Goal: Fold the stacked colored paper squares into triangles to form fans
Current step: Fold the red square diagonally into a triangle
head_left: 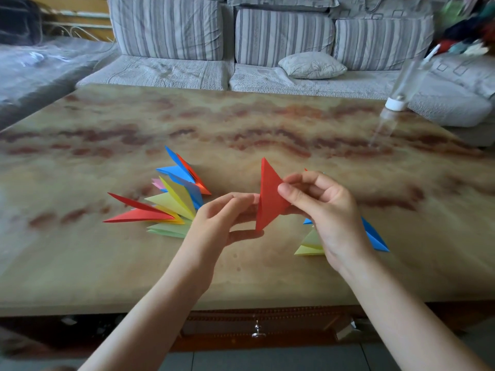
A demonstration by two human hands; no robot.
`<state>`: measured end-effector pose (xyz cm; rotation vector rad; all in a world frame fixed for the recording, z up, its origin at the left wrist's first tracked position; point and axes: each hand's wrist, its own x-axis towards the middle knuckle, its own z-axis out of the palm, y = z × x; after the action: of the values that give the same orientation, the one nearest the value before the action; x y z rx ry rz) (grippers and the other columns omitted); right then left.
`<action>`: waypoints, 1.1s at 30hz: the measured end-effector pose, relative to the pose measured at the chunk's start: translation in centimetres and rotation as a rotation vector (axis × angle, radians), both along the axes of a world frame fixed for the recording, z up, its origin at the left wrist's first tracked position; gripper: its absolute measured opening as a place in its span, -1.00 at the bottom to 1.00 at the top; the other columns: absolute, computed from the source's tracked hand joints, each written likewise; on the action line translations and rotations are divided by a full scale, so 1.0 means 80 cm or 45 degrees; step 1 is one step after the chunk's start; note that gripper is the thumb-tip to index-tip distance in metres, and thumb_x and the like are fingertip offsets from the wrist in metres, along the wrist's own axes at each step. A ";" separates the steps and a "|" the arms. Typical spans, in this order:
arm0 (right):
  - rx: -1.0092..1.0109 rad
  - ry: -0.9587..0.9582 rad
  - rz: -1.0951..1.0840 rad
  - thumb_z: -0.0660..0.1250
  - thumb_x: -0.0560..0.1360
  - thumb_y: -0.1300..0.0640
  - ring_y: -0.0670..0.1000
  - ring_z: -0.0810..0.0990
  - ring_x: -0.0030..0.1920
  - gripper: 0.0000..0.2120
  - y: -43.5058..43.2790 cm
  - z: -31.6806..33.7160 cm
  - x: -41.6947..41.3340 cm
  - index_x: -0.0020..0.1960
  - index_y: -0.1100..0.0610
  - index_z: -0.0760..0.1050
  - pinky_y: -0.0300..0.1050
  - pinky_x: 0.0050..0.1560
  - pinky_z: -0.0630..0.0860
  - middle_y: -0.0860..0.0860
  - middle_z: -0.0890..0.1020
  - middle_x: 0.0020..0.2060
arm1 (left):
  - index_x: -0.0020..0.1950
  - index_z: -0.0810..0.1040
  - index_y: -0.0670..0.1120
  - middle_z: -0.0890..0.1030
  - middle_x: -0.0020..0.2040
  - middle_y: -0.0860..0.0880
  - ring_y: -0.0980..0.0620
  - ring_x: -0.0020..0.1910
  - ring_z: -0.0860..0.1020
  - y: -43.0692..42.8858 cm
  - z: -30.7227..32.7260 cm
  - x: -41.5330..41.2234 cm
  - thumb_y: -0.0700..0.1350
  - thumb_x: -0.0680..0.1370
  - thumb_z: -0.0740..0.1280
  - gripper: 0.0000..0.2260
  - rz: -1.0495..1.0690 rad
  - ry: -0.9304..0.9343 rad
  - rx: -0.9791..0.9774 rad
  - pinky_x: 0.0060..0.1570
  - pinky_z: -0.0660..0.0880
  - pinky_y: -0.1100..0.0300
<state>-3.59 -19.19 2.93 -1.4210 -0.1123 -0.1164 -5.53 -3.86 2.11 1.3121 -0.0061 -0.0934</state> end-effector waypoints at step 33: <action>-0.228 -0.008 0.087 0.45 0.40 0.24 -0.07 0.64 -0.30 -0.98 0.005 0.006 -0.009 -0.21 0.15 0.62 -0.24 -0.24 0.58 0.01 0.68 -0.35 | -0.07 0.61 -0.19 0.71 -0.18 -0.10 0.04 -0.18 0.69 -0.001 0.011 -0.006 -0.16 0.35 0.39 -0.81 0.235 -0.157 -0.135 -0.17 0.62 0.21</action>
<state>-4.30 -18.77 3.44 -1.5935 -0.1794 -0.0552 -6.02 -3.93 2.97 1.2053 0.0048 0.1437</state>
